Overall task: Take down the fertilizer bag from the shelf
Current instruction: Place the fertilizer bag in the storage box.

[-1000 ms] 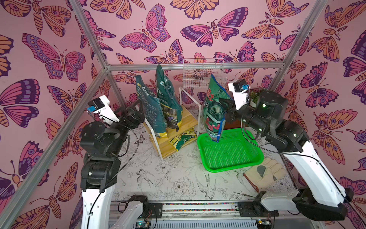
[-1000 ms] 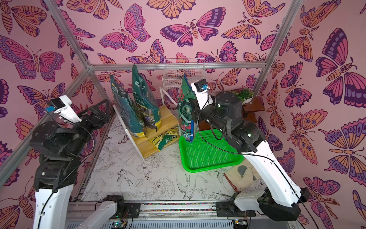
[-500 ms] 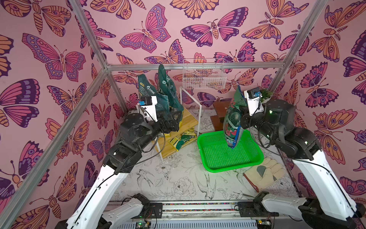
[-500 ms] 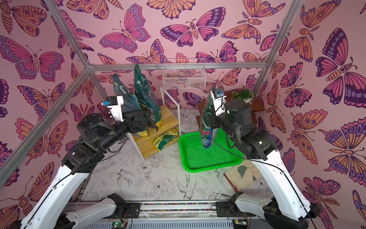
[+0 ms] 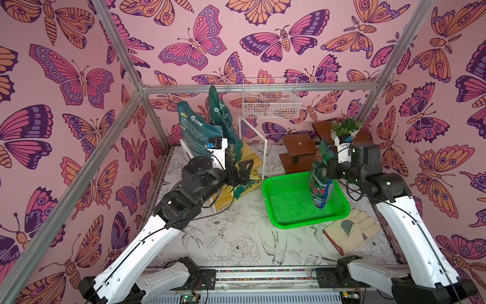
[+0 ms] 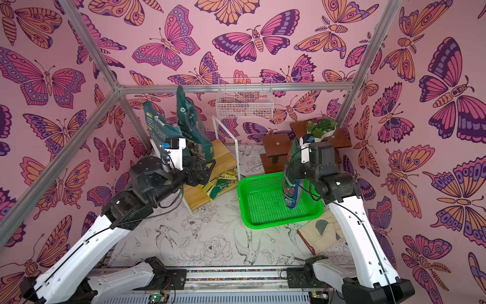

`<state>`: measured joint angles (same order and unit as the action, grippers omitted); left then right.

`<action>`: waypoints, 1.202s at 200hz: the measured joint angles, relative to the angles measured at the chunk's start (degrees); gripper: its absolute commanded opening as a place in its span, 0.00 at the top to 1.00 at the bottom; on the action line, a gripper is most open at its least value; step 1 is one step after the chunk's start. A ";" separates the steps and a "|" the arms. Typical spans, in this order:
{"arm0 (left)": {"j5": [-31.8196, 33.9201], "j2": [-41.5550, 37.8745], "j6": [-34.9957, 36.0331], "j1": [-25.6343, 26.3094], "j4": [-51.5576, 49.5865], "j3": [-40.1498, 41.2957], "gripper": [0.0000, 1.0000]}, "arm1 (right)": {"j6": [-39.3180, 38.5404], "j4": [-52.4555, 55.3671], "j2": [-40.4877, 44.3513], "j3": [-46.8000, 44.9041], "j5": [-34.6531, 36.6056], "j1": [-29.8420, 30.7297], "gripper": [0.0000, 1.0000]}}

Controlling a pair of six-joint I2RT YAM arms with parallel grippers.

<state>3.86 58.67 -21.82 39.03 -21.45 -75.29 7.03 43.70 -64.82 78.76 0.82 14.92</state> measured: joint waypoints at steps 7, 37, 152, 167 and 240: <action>0.28 -0.52 0.17 0.00 0.04 -0.02 0.00 | 0.35 -0.70 0.42 -1.75 -0.79 -1.09 1.00; 0.09 -0.37 0.20 0.04 0.44 -0.15 0.00 | 0.70 -3.02 1.11 -8.31 -4.85 -5.01 1.00; -0.92 3.19 -0.76 0.70 1.77 2.08 0.00 | -5.20 -18.18 -1.31 -16.83 -15.56 -11.82 1.00; -0.87 3.19 -0.76 0.70 1.90 2.10 0.00 | -6.51 -20.63 -0.96 -20.39 -15.69 -12.22 1.00; -0.57 3.17 -0.76 0.72 2.14 2.69 0.00 | -9.46 -23.76 0.63 -23.04 -15.65 -16.06 1.00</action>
<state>3.29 61.84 -22.59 39.75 -19.31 -72.60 -2.44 19.94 -64.18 55.72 -14.83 -1.15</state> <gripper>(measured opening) 0.999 0.052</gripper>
